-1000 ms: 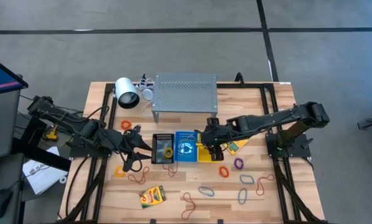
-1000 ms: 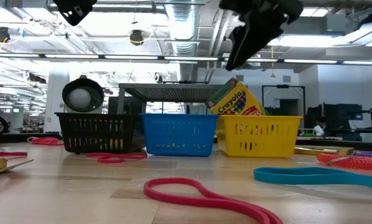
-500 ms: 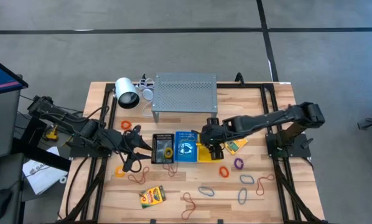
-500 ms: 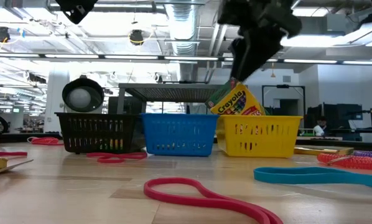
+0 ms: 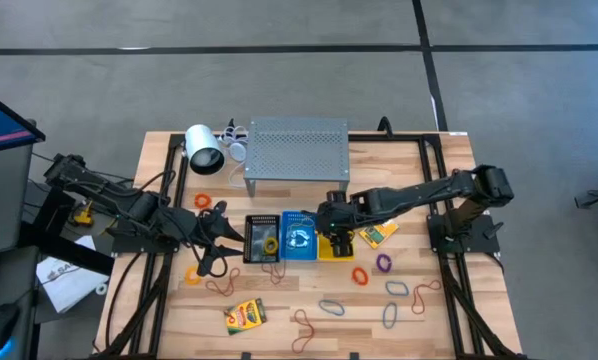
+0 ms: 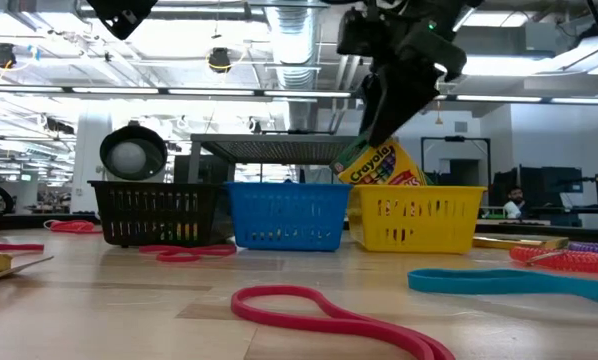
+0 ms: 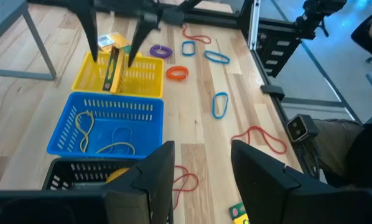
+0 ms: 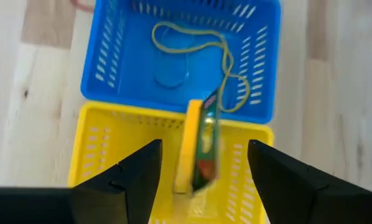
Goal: Pick & Place Office Desk Supplies
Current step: Put the yellow crayon box into the yellow basket
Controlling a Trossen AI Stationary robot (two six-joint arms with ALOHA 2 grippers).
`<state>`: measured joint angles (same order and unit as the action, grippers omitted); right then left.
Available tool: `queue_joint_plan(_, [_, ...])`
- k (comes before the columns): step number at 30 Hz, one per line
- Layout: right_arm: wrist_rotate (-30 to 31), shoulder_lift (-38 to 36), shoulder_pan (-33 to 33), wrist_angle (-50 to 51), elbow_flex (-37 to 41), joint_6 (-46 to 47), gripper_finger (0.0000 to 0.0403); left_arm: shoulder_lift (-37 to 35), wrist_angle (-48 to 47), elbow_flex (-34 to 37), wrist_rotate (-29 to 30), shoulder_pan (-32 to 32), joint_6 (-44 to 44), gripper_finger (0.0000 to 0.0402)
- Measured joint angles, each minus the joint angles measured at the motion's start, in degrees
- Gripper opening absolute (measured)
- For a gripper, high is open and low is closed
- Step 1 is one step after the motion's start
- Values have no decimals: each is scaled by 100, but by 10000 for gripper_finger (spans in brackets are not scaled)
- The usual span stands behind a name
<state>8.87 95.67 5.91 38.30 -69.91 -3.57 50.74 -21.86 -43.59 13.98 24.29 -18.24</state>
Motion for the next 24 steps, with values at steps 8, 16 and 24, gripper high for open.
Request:
queue_joint_plan(8, [-173, 236, 2, 57, -14, 13, 201, 0, -7, 0, 73, 0, 2, 154])
queue_joint_plan(16, [-189, 220, -2, 172, -11, 15, 142, -2, -19, 0, 99, 0, 2, 154])
queue_joint_plan(24, [-188, 220, 0, 177, -11, 13, 46, -2, -16, 0, 107, 0, 2, 154])
